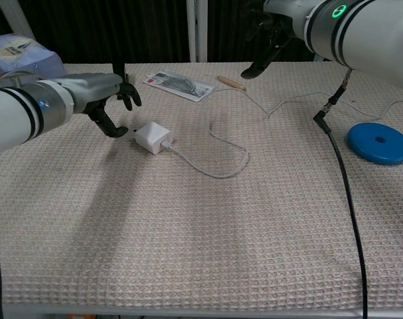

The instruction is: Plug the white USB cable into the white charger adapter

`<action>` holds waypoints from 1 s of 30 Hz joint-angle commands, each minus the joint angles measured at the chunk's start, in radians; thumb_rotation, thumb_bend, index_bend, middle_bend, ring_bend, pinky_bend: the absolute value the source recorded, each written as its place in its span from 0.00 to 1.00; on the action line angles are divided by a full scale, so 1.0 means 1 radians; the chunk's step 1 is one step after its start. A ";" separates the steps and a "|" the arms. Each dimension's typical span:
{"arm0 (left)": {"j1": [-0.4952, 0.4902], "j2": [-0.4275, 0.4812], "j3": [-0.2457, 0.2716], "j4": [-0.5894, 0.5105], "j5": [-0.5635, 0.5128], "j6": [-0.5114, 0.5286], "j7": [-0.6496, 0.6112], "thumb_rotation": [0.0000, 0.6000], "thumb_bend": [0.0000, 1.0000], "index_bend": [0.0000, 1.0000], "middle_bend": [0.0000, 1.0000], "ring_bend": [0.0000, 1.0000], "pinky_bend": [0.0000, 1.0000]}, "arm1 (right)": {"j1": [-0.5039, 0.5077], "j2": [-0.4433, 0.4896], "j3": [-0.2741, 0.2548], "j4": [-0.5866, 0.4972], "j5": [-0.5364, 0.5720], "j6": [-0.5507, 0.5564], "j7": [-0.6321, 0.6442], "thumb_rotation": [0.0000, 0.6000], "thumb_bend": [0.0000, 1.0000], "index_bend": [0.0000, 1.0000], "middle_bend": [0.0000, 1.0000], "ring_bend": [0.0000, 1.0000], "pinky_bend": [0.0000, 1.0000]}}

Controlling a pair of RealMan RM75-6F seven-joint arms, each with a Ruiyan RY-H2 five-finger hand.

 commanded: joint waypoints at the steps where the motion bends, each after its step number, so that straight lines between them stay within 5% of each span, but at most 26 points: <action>1: 0.039 0.039 0.000 -0.032 0.059 0.027 -0.061 1.00 0.34 0.16 0.17 0.03 0.12 | -0.062 0.072 -0.043 -0.052 -0.061 0.014 0.042 1.00 0.09 0.00 0.16 0.03 0.00; 10: 0.249 0.286 0.063 -0.113 0.365 0.200 -0.321 1.00 0.28 0.15 0.17 0.03 0.10 | -0.311 0.353 -0.186 -0.204 -0.375 0.051 0.280 1.00 0.21 0.00 0.16 0.03 0.00; 17: 0.451 0.439 0.201 -0.028 0.603 0.307 -0.580 1.00 0.26 0.17 0.17 0.03 0.06 | -0.549 0.551 -0.339 -0.165 -0.735 0.134 0.614 1.00 0.27 0.07 0.16 0.03 0.00; 23: 0.600 0.497 0.267 -0.050 0.703 0.447 -0.645 1.00 0.26 0.17 0.18 0.03 0.05 | -0.685 0.588 -0.427 -0.077 -0.904 0.243 0.783 1.00 0.27 0.07 0.16 0.01 0.00; 30: 0.710 0.507 0.302 -0.119 0.774 0.538 -0.628 1.00 0.26 0.18 0.18 0.02 0.04 | -0.763 0.569 -0.445 -0.029 -0.979 0.332 0.842 1.00 0.28 0.08 0.16 0.01 0.00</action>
